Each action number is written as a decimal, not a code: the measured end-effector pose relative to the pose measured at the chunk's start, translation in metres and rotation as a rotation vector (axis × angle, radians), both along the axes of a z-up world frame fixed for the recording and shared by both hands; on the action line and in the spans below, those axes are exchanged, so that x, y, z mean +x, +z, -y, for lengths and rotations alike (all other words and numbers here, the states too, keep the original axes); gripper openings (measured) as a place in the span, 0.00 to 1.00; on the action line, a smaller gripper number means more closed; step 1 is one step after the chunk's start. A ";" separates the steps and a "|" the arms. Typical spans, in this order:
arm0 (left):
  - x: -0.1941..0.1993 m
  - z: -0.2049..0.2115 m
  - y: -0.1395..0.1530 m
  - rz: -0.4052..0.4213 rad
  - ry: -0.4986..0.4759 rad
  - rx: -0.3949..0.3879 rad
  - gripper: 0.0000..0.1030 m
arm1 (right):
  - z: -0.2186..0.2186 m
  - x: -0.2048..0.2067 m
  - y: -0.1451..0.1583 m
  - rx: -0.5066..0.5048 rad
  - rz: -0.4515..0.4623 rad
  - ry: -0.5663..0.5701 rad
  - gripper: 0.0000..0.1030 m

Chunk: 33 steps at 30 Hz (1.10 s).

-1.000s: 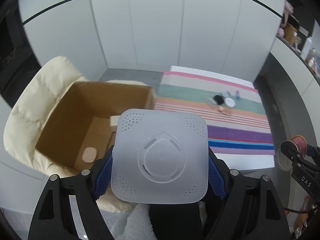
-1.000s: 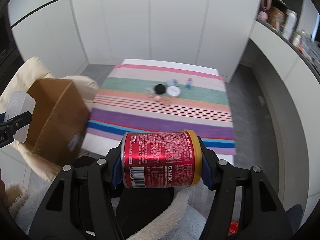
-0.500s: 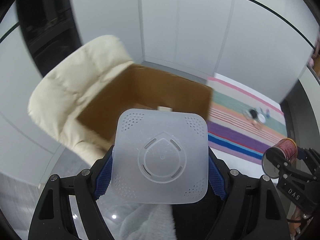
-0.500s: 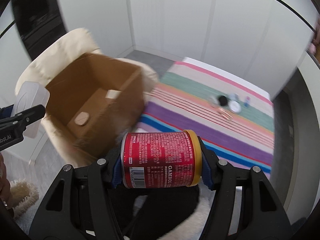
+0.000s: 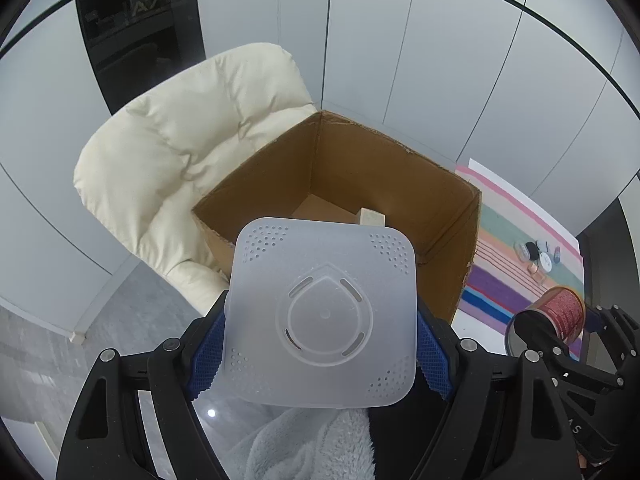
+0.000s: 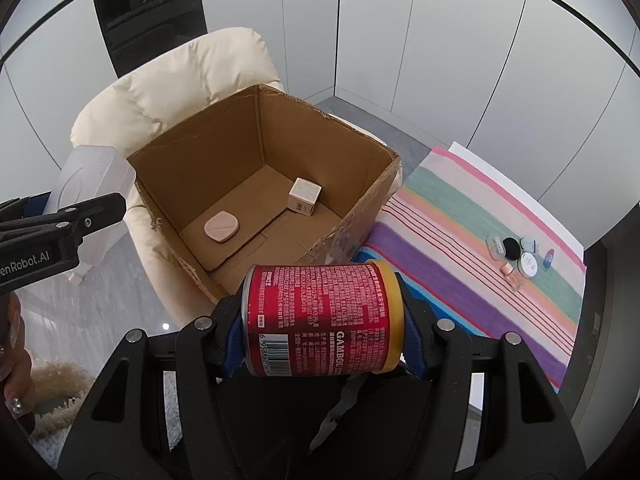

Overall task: Organize objects
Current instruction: 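Carry the plastic box with the left tool while the right tool carries the red can to the cardboard box, then open the left tool over the box while the right tool releases the red can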

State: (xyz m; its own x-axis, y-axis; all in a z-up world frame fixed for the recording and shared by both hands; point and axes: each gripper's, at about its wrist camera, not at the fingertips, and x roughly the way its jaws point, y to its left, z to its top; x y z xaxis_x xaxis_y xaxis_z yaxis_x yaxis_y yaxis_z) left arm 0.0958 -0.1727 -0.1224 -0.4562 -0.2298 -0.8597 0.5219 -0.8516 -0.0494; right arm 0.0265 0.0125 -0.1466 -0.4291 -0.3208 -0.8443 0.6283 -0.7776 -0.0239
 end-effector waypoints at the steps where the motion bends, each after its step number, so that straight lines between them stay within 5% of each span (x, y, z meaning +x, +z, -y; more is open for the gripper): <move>1: -0.003 0.000 0.000 0.001 -0.002 0.001 0.80 | 0.003 -0.002 -0.003 0.004 -0.001 -0.002 0.62; 24: -0.104 0.041 -0.041 0.047 -0.004 -0.055 0.82 | 0.092 -0.091 -0.042 0.021 -0.025 0.039 0.63; 27: -0.104 0.046 -0.041 0.053 0.008 -0.023 0.96 | 0.099 -0.088 -0.039 0.019 -0.056 0.074 0.90; 33: -0.097 0.055 -0.036 0.054 0.049 -0.016 1.00 | 0.104 -0.081 -0.038 0.003 -0.044 0.101 0.93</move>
